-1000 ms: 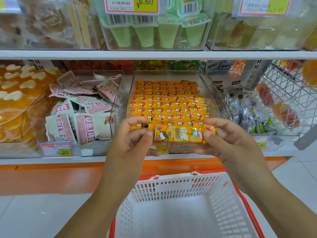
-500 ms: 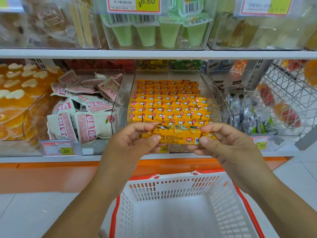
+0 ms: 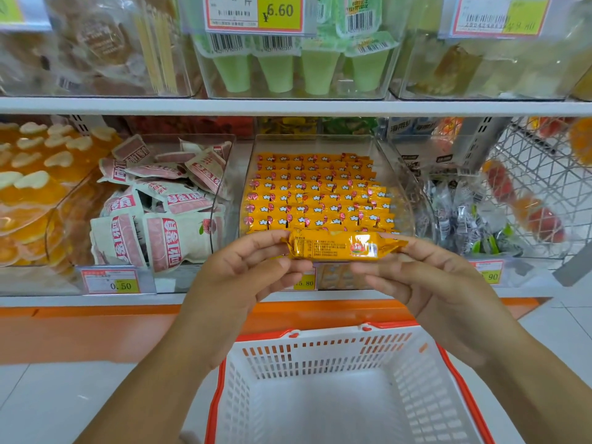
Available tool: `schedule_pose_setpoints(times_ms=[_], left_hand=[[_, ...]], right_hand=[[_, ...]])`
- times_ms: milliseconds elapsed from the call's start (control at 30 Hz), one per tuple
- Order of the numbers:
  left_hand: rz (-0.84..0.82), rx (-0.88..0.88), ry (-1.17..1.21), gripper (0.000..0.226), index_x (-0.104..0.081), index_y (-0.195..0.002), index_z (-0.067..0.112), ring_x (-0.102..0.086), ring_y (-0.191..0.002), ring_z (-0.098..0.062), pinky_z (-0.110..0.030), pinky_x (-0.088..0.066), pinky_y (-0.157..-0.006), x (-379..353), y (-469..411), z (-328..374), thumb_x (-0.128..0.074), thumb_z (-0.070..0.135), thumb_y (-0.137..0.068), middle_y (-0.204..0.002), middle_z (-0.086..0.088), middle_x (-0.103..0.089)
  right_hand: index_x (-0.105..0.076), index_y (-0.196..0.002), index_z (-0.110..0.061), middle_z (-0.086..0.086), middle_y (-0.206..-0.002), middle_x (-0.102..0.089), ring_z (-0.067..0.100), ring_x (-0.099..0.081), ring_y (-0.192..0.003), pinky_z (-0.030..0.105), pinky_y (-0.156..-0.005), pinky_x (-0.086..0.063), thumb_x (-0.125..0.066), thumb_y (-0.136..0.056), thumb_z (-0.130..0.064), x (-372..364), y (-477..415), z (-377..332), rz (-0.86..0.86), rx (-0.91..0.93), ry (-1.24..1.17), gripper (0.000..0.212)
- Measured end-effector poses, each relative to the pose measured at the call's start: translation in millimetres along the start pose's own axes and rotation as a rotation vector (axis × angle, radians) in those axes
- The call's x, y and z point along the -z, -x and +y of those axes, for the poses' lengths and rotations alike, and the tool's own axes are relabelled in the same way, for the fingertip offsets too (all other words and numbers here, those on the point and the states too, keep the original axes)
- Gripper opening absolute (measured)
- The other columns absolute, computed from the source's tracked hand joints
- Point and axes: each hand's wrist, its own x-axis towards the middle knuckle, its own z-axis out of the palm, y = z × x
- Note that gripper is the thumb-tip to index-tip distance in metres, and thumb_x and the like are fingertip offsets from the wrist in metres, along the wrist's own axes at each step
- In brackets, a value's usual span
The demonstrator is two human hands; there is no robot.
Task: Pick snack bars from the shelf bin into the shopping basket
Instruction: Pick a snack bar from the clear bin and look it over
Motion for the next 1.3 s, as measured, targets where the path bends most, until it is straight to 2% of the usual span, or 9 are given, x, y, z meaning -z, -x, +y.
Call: schedule_pose_setpoints(times_ms=[133,233,300,433,600,833,933,1133,1300], left_hand=[[0.031,-0.03,-0.094,0.018,-0.069,-0.097,0.014,-0.075,-0.083,-0.024,-0.023,-0.059,-0.068,3,-1,-1,-0.064,0.011,-0.08,-0.087,-0.011,-0.076],[0.08,-0.04,-0.143,0.007,-0.069,-0.082,0.012,-0.074,-0.082,-0.019,-0.02,-0.057,-0.066,3,-1,-5,-0.065,0.017,-0.079,-0.092,-0.005,-0.076],[0.087,-0.047,-0.185,0.009,-0.064,-0.081,0.009,-0.074,-0.088,-0.018,-0.021,-0.058,-0.071,-1,-1,-8,-0.061,0.011,-0.088,-0.096,-0.002,-0.076],[0.141,-0.062,-0.23,0.021,-0.062,-0.078,0.019,-0.074,-0.082,-0.02,-0.039,-0.056,-0.084,-6,0,-12,-0.055,0.011,-0.096,-0.08,0.0,-0.074],[0.18,-0.013,-0.148,0.01,-0.067,-0.089,0.02,-0.072,-0.077,-0.018,-0.031,-0.059,-0.067,-7,1,-14,-0.061,0.014,-0.093,-0.08,0.002,-0.075],[0.212,-0.004,-0.2,0.015,-0.073,-0.096,0.034,-0.075,-0.079,-0.014,-0.03,-0.059,-0.073,-8,4,-11,-0.065,0.033,-0.084,-0.088,0.008,-0.077],[0.165,0.021,-0.215,0.038,-0.071,-0.105,0.034,-0.075,-0.081,-0.014,-0.03,-0.057,-0.081,-3,4,-11,-0.071,0.036,-0.067,-0.096,0.009,-0.077],[0.121,0.088,-0.106,0.023,-0.072,-0.11,0.019,-0.075,-0.09,-0.02,-0.023,-0.059,-0.076,6,-1,-9,-0.06,0.014,-0.091,-0.095,-0.005,-0.077],[0.171,0.069,-0.156,0.015,-0.074,-0.095,0.017,-0.075,-0.082,-0.02,-0.026,-0.06,-0.074,8,-3,-8,-0.059,0.017,-0.094,-0.084,-0.007,-0.077]], right_hand=[[-0.076,-0.084,-0.013,0.019,-0.092,-0.073,0.037,-0.072,-0.095,0.027,-0.072,-0.059,-0.075,-0.065,-0.021,-1,-1,3,0.02,0.041,0.108,0.02],[-0.073,-0.077,-0.025,0.011,-0.102,-0.075,0.031,-0.072,-0.097,0.038,-0.088,-0.056,-0.084,-0.057,-0.057,0,-2,8,0.072,0.093,0.296,0.039],[-0.072,-0.074,-0.027,0.008,-0.103,-0.075,0.026,-0.072,-0.096,0.041,-0.092,-0.055,-0.081,-0.055,-0.064,0,-2,10,0.079,0.113,0.322,0.043],[-0.07,-0.073,-0.029,0.006,-0.103,-0.075,0.026,-0.073,-0.095,0.037,-0.09,-0.056,-0.08,-0.057,-0.061,-1,-2,14,0.061,0.138,0.284,0.037],[-0.062,-0.101,-0.019,0.008,-0.106,-0.074,0.038,-0.073,-0.082,0.031,-0.07,-0.059,-0.075,-0.065,-0.032,-6,0,16,0.127,0.199,0.202,0.041],[-0.074,-0.098,-0.026,0.013,-0.098,-0.075,0.033,-0.073,-0.087,0.032,-0.077,-0.06,-0.081,-0.055,-0.063,-8,-2,23,0.123,0.195,0.259,0.057],[-0.074,-0.102,-0.026,0.013,-0.1,-0.075,0.032,-0.073,-0.09,0.035,-0.082,-0.059,-0.088,-0.05,-0.058,-7,-5,23,0.105,0.183,0.242,0.063],[-0.076,-0.098,-0.014,0.017,-0.098,-0.075,0.034,-0.073,-0.089,0.025,-0.07,-0.059,-0.073,-0.062,-0.029,-10,-9,23,0.108,0.138,0.144,0.039],[-0.075,-0.1,-0.013,0.022,-0.094,-0.074,0.036,-0.073,-0.088,0.025,-0.067,-0.058,-0.079,-0.061,-0.038,-10,-15,28,0.126,0.109,0.141,0.047]])
